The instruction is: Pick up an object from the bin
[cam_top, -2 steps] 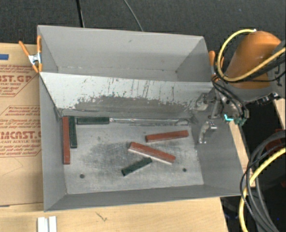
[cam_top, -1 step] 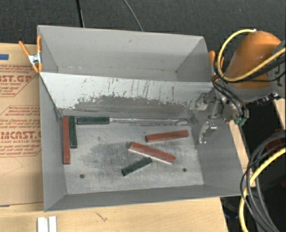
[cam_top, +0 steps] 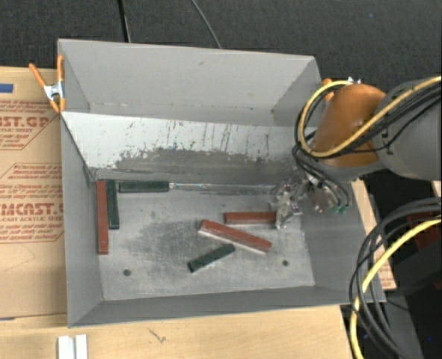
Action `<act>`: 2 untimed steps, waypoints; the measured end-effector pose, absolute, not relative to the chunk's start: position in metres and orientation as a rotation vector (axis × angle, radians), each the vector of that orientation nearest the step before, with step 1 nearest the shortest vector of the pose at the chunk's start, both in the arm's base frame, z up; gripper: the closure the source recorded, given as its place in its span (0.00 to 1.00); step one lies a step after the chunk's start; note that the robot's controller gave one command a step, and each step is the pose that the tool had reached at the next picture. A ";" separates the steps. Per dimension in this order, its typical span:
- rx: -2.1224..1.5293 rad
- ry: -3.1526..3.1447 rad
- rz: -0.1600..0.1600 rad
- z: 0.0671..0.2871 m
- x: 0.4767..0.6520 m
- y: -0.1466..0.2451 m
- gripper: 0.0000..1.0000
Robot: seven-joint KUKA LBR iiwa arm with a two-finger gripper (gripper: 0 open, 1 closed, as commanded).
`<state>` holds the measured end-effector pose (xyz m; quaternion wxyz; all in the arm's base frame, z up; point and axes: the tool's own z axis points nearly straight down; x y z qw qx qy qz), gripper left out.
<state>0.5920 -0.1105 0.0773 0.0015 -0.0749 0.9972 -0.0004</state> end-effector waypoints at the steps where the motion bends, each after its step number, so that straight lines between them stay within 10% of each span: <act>1: -0.235 3.130 -0.002 0.077 0.592 -0.110 1.00; 2: -0.293 3.127 0.000 0.297 0.576 -0.111 1.00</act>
Offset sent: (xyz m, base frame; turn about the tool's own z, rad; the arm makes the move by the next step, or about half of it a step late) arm -0.0176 -0.0014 0.2276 -0.0374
